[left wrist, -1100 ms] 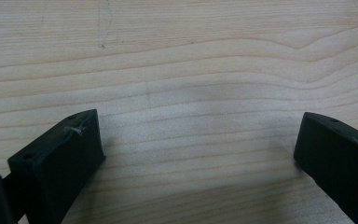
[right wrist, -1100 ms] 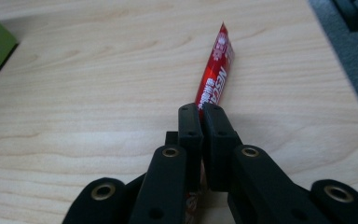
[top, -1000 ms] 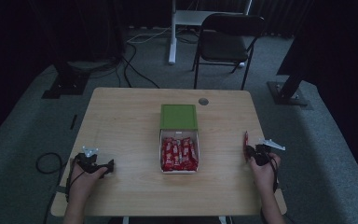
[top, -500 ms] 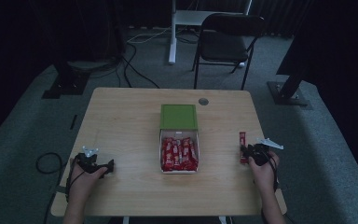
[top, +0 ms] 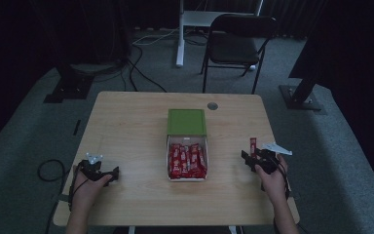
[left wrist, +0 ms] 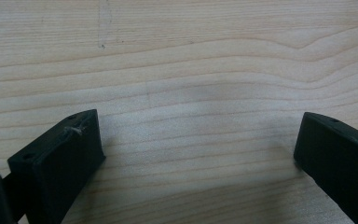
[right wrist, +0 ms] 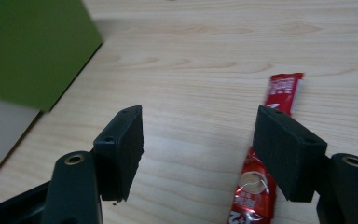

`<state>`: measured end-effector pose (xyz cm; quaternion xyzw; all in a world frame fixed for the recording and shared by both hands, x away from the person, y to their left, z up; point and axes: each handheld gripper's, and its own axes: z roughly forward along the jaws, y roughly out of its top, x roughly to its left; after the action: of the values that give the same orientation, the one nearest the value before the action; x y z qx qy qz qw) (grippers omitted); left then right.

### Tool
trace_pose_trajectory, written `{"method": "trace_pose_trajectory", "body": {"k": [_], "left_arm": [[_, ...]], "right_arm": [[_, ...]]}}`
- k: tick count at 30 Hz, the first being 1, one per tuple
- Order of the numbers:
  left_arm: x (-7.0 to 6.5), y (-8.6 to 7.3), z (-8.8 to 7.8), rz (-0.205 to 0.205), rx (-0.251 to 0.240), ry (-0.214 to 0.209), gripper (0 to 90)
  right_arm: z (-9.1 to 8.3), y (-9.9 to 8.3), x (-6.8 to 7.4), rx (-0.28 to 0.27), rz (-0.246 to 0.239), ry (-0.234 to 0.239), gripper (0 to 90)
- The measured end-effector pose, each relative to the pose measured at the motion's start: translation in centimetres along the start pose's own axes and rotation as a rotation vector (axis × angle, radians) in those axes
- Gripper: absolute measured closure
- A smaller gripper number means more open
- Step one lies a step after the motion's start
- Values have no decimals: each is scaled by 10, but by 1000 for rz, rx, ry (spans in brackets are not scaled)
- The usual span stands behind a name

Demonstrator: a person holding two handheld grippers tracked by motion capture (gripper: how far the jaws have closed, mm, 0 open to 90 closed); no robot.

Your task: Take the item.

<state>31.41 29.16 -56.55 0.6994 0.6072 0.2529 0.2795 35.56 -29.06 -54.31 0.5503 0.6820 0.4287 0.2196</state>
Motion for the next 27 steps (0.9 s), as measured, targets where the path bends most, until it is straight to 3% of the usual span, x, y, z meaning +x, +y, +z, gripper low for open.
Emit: {"method": "trace_pose_trajectory", "body": {"k": [14, 27], "left_arm": [[0, 0, 0, 0, 0, 0, 17], [0, 0, 0, 0, 0, 0, 17]], "right_arm": [[-6, -1, 26, -39, -120, 170, 277], [0, -16, 47, 20, -223, 270, 282]]}}
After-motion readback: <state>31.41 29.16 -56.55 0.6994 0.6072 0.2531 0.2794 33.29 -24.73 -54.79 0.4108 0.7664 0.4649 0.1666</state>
